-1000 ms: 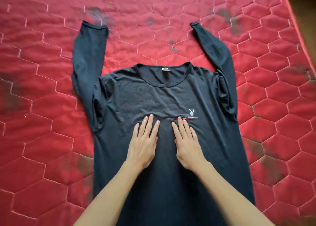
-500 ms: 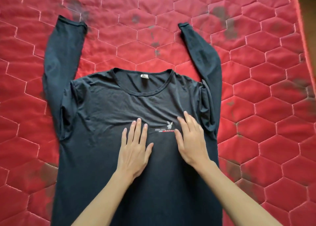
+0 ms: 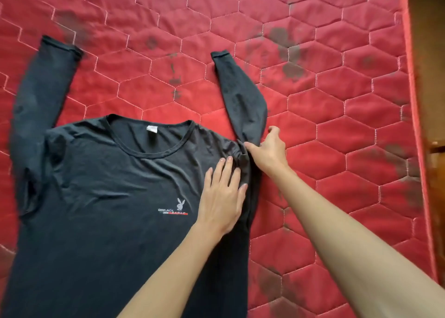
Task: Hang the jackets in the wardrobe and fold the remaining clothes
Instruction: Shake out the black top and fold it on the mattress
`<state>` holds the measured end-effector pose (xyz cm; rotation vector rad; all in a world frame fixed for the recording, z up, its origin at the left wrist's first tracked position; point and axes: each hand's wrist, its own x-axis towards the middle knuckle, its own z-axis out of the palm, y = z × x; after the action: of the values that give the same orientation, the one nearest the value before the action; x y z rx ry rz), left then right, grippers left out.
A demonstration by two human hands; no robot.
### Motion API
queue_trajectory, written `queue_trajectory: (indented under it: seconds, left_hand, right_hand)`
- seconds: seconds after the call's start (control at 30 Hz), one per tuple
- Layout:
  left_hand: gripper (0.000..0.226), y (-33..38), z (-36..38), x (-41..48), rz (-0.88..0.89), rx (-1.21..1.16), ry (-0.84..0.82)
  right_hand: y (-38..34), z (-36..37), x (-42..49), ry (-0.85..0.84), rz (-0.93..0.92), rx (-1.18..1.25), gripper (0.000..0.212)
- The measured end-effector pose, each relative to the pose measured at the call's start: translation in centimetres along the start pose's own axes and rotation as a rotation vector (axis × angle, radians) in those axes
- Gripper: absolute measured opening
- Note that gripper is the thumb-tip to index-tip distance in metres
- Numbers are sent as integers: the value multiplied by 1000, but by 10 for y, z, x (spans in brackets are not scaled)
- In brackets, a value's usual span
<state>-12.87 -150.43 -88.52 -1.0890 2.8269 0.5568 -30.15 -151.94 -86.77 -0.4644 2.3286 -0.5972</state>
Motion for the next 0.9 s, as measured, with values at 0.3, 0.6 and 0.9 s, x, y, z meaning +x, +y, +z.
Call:
queue_trajectory:
  seconds: [0.3, 0.6, 0.9]
  left_hand:
    - [59, 9, -3, 11, -67, -3, -27]
    - [66, 35, 17, 12, -199, 74, -19]
    - [67, 33, 23, 7, -65, 216, -39]
  right_hand:
    - [50, -63, 6, 123, 148, 553, 15]
    - [174, -153, -39, 31, 279, 1498, 21]
    - [253, -203, -85, 221, 209, 1888, 35]
